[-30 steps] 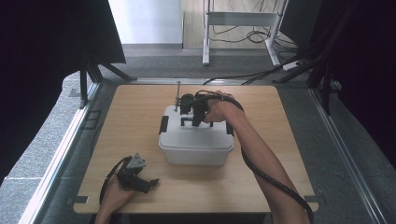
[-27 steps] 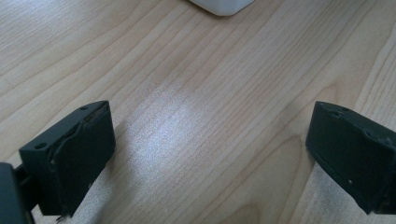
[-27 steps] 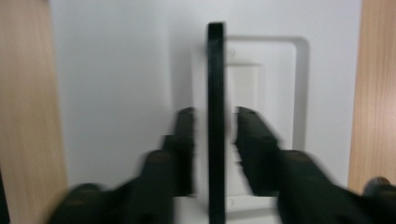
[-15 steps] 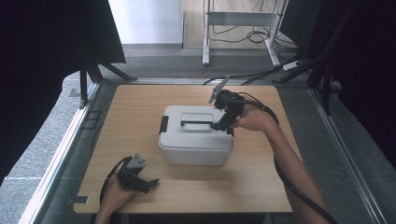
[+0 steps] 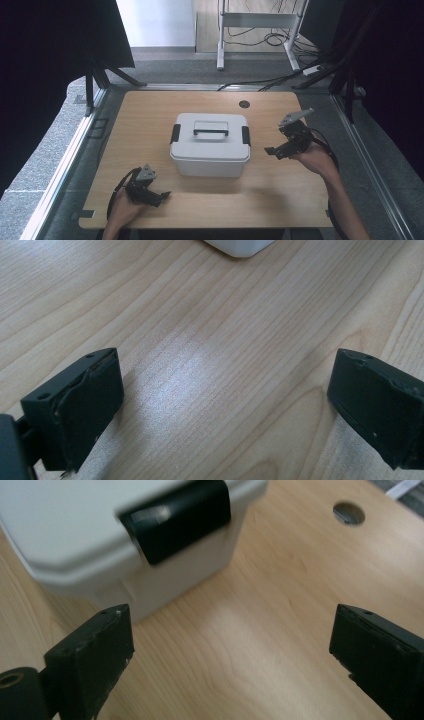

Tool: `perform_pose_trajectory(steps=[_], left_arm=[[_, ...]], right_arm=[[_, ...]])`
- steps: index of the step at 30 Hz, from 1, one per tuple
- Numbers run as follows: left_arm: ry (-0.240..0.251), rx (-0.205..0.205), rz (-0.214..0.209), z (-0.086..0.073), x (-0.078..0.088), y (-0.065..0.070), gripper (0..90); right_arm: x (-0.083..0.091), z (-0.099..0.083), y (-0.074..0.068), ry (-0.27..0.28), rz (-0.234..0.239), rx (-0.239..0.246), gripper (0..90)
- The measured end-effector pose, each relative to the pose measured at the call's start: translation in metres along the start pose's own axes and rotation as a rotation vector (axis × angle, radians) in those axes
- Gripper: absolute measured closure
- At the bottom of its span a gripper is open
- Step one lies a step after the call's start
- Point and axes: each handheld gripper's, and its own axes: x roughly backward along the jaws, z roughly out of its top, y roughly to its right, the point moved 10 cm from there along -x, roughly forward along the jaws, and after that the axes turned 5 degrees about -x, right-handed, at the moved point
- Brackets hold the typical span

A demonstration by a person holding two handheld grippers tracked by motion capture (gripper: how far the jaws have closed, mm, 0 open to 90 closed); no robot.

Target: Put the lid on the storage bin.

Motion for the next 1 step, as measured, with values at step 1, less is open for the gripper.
perform_pose_trajectory(steps=[1], left_arm=[[0.000, 0.001, 0.001, 0.0001, 0.0000, 0.0000, 1.6]], right_arm=[[0.0001, -0.0041, 0.0021, -0.003, -0.001, -0.006, 3.0]])
